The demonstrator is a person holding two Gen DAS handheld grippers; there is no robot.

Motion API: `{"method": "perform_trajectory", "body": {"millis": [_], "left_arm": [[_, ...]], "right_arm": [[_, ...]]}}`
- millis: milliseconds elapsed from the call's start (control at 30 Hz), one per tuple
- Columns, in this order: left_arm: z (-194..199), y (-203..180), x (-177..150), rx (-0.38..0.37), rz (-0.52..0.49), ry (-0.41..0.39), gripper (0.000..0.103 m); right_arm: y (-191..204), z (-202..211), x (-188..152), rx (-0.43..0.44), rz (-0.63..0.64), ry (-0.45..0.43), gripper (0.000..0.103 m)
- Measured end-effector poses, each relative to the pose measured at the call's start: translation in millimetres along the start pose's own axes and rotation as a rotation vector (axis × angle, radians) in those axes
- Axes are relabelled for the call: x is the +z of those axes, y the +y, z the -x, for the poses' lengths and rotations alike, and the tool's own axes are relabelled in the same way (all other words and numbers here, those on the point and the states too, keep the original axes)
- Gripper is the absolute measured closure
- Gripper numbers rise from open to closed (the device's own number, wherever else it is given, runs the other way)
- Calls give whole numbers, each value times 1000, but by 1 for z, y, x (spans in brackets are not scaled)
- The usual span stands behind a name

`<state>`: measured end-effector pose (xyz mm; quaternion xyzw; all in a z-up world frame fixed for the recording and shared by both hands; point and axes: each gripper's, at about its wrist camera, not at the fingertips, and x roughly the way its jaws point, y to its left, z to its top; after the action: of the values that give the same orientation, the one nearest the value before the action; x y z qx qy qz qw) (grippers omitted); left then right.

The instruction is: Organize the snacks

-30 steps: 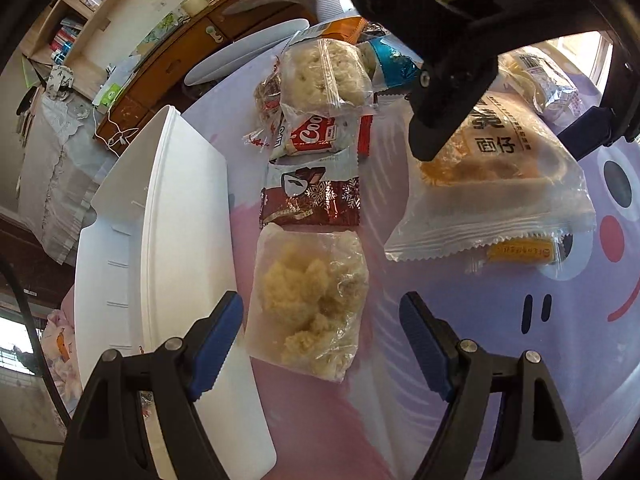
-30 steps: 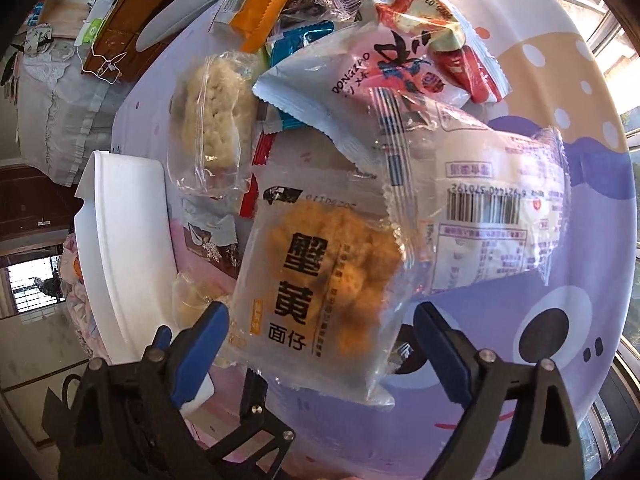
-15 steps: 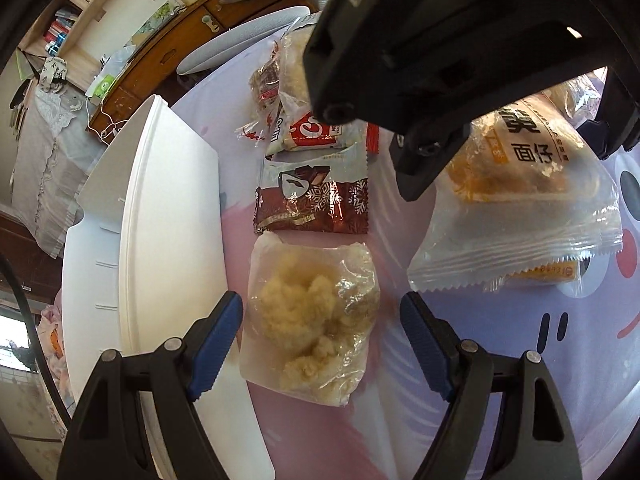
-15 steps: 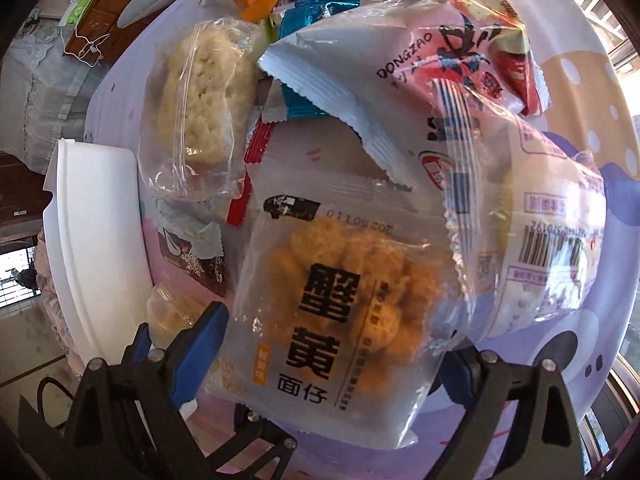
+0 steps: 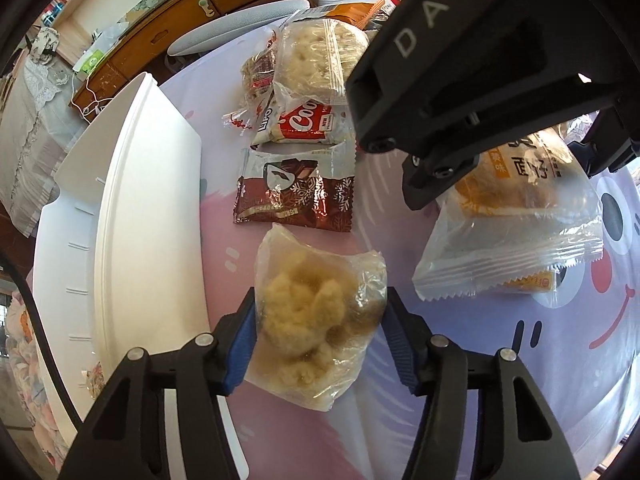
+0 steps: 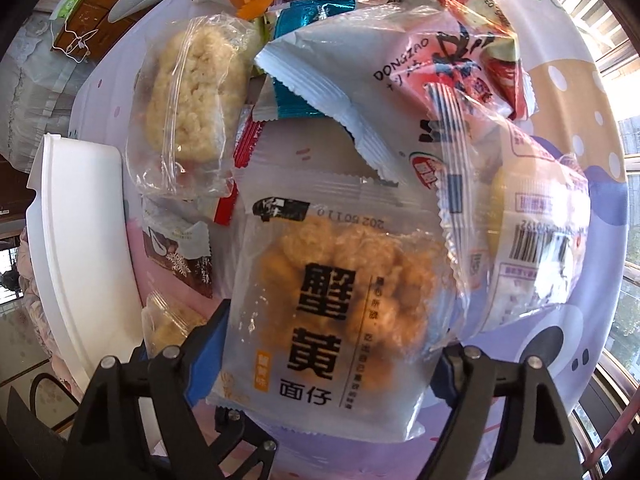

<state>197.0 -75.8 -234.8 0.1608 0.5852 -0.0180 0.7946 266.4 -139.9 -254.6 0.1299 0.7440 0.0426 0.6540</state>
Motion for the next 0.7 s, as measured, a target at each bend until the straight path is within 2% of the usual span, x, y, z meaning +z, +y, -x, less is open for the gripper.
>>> {"method": "perform_trajectory", "body": {"millis": [133, 300, 533, 700], "left_arm": [[0, -2, 0, 19, -14, 1, 56], [0, 0, 2, 16, -21, 10, 60], [6, -5, 0, -39, -48, 37, 61], [17, -4, 1, -75, -59, 28, 61]], "right_arm": [[-9, 3, -4, 6, -2, 6, 21], [-30, 5, -7, 33, -26, 19, 22], [-49, 10, -9, 78, -58, 35, 22], [-64, 15, -15, 106, -77, 40, 22]]}}
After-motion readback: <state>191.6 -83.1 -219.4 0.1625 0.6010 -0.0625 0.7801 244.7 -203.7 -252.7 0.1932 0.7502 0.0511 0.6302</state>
